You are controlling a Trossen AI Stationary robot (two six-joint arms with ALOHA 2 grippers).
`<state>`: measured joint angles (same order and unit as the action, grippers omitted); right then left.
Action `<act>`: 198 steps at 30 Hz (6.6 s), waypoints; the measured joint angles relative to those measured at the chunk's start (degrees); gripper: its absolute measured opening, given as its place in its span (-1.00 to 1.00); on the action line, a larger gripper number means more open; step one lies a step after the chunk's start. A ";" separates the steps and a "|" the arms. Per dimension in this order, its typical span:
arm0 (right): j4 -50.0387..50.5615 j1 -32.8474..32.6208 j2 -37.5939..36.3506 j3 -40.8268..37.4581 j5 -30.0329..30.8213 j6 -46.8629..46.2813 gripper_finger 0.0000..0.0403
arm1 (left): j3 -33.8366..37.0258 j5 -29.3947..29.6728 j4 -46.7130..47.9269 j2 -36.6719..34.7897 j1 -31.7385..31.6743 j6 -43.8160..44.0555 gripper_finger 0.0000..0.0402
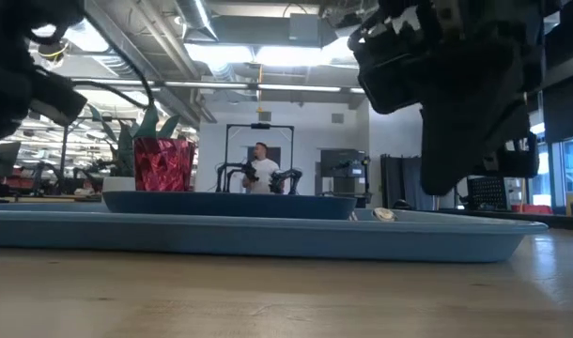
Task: Pick and place plate/cup/fork/spoon on tray
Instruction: Adjust the blue tray, then return to Home Position
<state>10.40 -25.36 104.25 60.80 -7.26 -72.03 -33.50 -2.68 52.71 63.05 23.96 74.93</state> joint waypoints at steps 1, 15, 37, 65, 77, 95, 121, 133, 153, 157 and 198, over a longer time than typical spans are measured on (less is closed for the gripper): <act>0.52 -0.01 0.00 -0.03 1.50 -0.02 -0.99 | 0.00 0.53 -0.01 1.16 0.29 -0.02 -1.00; 4.86 0.22 -0.02 -0.03 3.79 -2.76 -0.99 | 0.07 4.23 -15.93 5.54 1.20 -11.82 -1.00; 12.00 1.25 0.54 0.02 8.02 -5.17 -0.98 | 10.93 3.77 -30.03 5.32 1.18 -20.49 -1.00; 21.15 1.22 2.43 0.30 8.01 -6.82 -0.98 | 13.00 4.00 -41.20 5.78 -5.13 -25.73 -1.00; 27.03 1.18 2.36 0.17 8.83 -5.60 -0.98 | 12.74 0.31 -52.19 14.09 -7.91 -27.97 -1.00; 26.93 1.65 -1.45 -0.42 16.05 -3.54 -0.98 | 9.73 2.31 -48.22 12.23 -10.31 -31.16 -1.00; 26.91 1.08 -22.19 -0.08 26.05 7.95 -0.98 | 0.55 8.00 -30.41 6.90 -10.68 -35.13 -1.00; 27.04 1.06 -39.59 -0.01 32.93 24.78 -0.98 | -14.08 12.22 -25.03 -10.93 -15.85 -49.48 -1.00; 40.51 1.64 -64.87 0.04 43.75 43.20 -0.98 | -15.98 20.68 -17.67 -39.77 -16.24 -58.06 -1.00; 42.94 1.64 -69.78 -0.63 46.45 44.09 -0.99 | -15.97 21.03 -13.72 -45.35 -16.24 -57.34 -1.00; 12.17 1.60 -103.97 -39.94 43.83 49.86 -1.00 | 3.27 17.34 -26.82 -62.80 -16.22 -58.03 -1.00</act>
<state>22.57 -23.77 0.27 20.86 36.58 -22.17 -30.23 14.66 25.89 0.25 7.75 16.90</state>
